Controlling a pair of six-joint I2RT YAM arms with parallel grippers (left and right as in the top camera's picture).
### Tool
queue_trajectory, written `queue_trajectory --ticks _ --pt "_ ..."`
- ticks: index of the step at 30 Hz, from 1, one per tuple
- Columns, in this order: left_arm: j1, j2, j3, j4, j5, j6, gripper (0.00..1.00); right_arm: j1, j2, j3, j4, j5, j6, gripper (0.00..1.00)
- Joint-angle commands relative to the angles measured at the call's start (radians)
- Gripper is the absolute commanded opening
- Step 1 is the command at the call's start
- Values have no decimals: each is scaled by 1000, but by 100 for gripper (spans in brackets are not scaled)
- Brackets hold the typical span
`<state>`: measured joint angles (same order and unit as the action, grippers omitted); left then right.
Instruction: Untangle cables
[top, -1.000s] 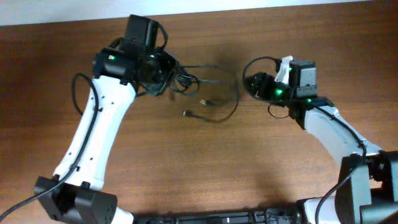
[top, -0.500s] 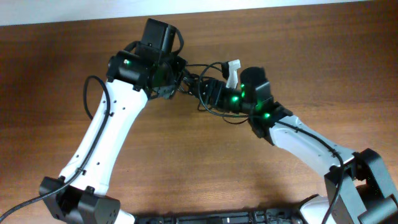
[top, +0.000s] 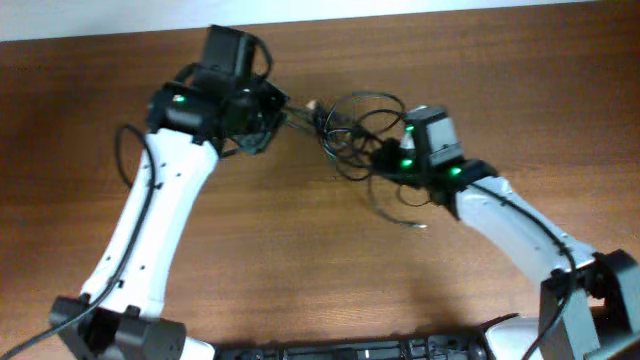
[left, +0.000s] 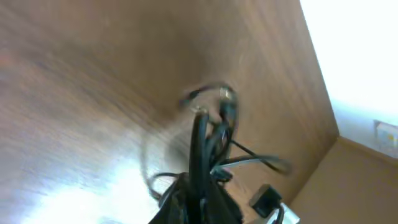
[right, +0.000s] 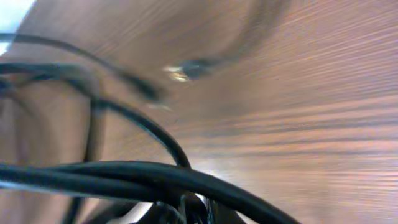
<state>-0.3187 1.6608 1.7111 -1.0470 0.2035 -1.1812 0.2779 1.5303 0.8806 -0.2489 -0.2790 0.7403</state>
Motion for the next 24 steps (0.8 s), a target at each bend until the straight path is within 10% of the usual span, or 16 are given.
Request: queue_trajectory --ticks 1,9,14,19,21,24 --pt "107 -88 24 14 -118 140 0 -158 -16 -39 -97 147 -182 4" --pt "121 -87 23 21 -114 139 0 -320 -154 -39 -71 -353 -374 62" --pt "64 -63 23 25 -114 166 0 -317 -154 -39 107 -780 -437 66" --pt "-50 10 23 45 -112 587 0 -319 -154 -39 153 -709 -437 69" --pt "-76 47 23 43 -115 703 20 -319 -154 -39 138 -544 -375 95" --pt "-86 101 23 45 -169 709 57 -317 -154 -39 16 -360 -225 99"
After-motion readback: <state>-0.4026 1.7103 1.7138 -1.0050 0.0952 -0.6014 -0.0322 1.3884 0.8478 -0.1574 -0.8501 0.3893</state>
